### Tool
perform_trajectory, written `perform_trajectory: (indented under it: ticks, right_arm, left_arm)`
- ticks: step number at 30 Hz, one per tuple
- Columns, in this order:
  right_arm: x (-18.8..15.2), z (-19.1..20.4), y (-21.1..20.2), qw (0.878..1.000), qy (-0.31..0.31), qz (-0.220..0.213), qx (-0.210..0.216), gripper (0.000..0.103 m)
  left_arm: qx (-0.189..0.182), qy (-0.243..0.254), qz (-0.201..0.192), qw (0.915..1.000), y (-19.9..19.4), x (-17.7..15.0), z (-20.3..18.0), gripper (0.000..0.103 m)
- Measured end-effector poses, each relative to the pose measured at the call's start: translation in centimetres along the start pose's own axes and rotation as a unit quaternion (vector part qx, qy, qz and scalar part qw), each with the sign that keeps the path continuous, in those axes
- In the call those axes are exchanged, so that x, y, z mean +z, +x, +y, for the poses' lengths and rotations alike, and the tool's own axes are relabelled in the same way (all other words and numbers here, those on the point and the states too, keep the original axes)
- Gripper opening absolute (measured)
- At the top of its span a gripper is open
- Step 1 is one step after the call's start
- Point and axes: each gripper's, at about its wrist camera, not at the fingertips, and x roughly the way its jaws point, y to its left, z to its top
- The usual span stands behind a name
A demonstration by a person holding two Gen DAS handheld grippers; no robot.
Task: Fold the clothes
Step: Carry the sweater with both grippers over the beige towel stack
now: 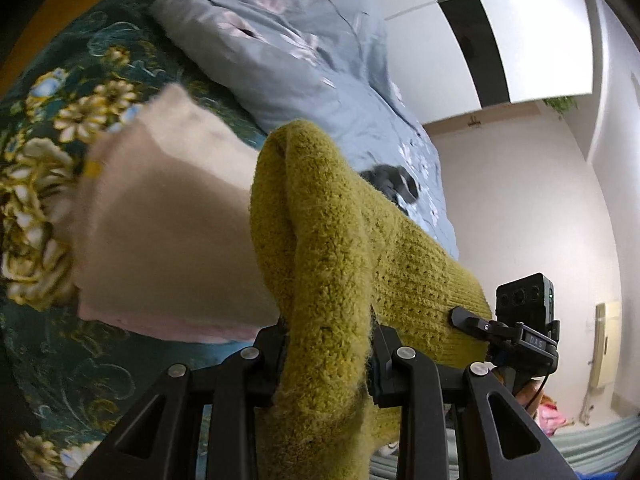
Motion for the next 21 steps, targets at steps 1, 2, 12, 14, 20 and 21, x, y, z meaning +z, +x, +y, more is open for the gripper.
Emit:
perform_trajectory:
  ticks: [1,2,12,14,20,21]
  right_arm:
    - [0.6,0.3,0.7,1.000,-0.001,0.003,-0.001,0.036]
    - [1.2,0.6,1.3,1.000,-0.002,0.006,-0.002,0.036]
    - [6.8,2.4,7.5,0.998,-0.039,0.043,-0.027,0.036]
    - [7.6,2.0,8.7,0.998,-0.037,0.051,-0.031,0.036]
    - [9.5,-0.4,10.9,0.996,-0.031,0.068,-0.052,0.036]
    - [9.8,-0.9,11.2,0.995,-0.029,0.071,-0.056,0.036]
  left_arm:
    - [0.001,-0.003,-0.001,1.0000,-0.1,0.4,0.5,0.031]
    - [0.002,-0.007,-0.003,1.0000,-0.3,1.0,1.1,0.031]
    - [0.015,-0.037,-0.018,0.9990,-0.3,6.4,5.9,0.031]
    - [0.019,-0.042,-0.017,0.9988,0.2,7.1,6.9,0.031]
    - [0.024,-0.063,-0.004,0.9977,2.2,7.9,9.3,0.032]
    - [0.023,-0.066,-0.004,0.9976,2.5,7.9,9.5,0.032]
